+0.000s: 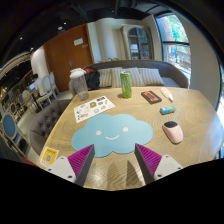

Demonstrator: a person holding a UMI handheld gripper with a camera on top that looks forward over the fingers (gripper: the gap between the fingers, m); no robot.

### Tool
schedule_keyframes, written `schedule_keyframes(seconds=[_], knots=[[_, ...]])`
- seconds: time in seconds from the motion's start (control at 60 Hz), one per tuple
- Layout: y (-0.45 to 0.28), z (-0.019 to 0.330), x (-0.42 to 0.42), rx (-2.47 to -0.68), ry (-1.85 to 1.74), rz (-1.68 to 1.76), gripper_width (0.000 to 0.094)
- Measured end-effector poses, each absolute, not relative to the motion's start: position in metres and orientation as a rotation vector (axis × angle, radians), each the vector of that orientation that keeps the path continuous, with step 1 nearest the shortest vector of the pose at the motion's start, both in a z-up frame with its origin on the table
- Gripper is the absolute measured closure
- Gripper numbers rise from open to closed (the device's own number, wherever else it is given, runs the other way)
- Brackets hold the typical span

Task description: Arrange mouse

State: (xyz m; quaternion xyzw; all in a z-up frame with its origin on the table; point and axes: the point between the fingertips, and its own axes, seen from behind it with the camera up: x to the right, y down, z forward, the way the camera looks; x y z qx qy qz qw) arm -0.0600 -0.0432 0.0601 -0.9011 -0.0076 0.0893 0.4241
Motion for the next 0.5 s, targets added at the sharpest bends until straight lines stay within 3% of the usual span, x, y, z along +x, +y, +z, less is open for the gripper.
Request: schedule_keyframes(seconds=[0.3, 0.5], knots=[[-0.042, 0.049, -0.031, -2.237, 0.061, 0.162, 0.0106], [-0.032, 0.027, 0.057, -2.238, 0.136, 0.05, 0.0115]])
